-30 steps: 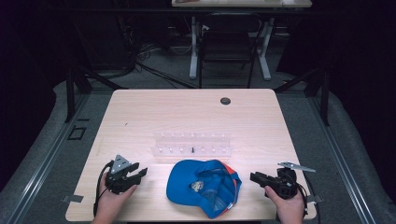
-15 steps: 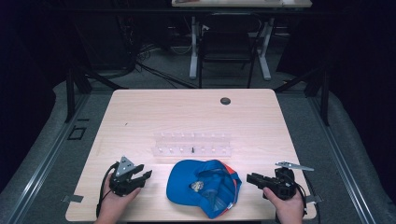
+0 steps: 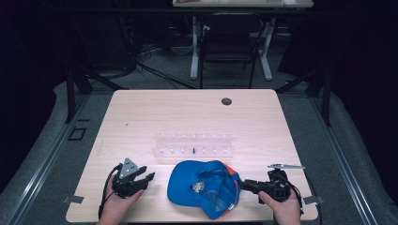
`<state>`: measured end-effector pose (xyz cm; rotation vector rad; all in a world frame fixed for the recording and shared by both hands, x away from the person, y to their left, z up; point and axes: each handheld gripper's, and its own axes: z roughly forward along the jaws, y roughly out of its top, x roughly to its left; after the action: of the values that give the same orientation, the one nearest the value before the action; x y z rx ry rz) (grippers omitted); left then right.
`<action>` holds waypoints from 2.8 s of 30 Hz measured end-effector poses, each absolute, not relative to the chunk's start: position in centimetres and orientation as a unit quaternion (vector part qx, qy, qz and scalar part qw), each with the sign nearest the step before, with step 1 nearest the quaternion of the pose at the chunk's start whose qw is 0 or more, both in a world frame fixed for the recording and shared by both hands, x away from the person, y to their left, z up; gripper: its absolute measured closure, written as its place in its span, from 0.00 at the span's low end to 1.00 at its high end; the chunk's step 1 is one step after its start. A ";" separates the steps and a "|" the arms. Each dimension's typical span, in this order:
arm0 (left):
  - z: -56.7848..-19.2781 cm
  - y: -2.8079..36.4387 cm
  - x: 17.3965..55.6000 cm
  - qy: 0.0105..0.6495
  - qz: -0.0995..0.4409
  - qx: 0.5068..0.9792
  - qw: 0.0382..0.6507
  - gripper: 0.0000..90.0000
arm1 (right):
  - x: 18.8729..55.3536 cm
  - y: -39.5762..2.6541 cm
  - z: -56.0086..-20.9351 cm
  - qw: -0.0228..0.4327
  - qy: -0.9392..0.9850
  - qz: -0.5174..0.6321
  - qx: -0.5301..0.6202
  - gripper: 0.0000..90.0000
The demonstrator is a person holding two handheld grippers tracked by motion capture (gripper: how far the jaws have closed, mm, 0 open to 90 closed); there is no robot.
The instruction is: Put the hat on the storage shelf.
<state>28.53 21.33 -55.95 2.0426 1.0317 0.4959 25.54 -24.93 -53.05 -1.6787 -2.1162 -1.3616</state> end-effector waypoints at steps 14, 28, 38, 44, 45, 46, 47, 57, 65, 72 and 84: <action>-56.0 21.2 28.5 0.407 0.196 0.804 0.386 0.62 | 25.9 -23.9 -54.4 0.096 -0.720 -0.426 -0.539 0.69; -56.0 21.3 28.5 0.406 0.197 0.803 0.389 0.62 | 26.2 -23.0 -55.6 0.136 -0.731 -0.411 -0.528 0.72; -56.0 21.3 28.6 0.406 0.198 0.804 0.388 0.62 | 26.2 -23.0 -55.5 0.148 -0.728 -0.413 -0.527 0.83; -56.0 21.3 28.5 0.406 0.198 0.803 0.388 0.62 | 26.2 -23.4 -55.2 0.164 -0.711 -0.436 -0.527 0.83; -56.0 21.3 28.5 0.406 0.198 0.803 0.388 0.62 | 26.2 -23.4 -55.2 0.164 -0.711 -0.436 -0.527 0.83; -56.0 21.3 28.5 0.406 0.198 0.803 0.388 0.62 | 26.2 -23.5 -55.2 0.169 -0.707 -0.443 -0.524 0.83; -56.0 21.3 28.5 0.405 0.198 0.804 0.387 0.62 | 26.2 -23.5 -55.2 0.170 -0.705 -0.445 -0.525 0.84; -56.0 21.2 28.5 0.405 0.198 0.804 0.387 0.62 | 26.3 -23.8 -55.1 0.179 -0.702 -0.449 -0.523 0.86; -55.9 21.3 28.5 0.404 0.201 0.803 0.388 0.62 | 26.4 -23.9 -54.9 0.175 -0.695 -0.449 -0.534 0.87; -55.9 21.3 28.5 0.406 0.203 0.802 0.388 0.62 | 26.8 -23.8 -54.0 0.165 -0.692 -0.442 -0.546 0.87; -55.9 21.3 28.5 0.405 0.203 0.802 0.388 0.62 | 28.5 -23.6 -50.1 0.154 -0.705 -0.416 -0.554 0.87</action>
<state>28.51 21.28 -55.89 2.0409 1.0307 0.5166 28.49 -23.56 -50.06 -1.5882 -2.0201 -1.1923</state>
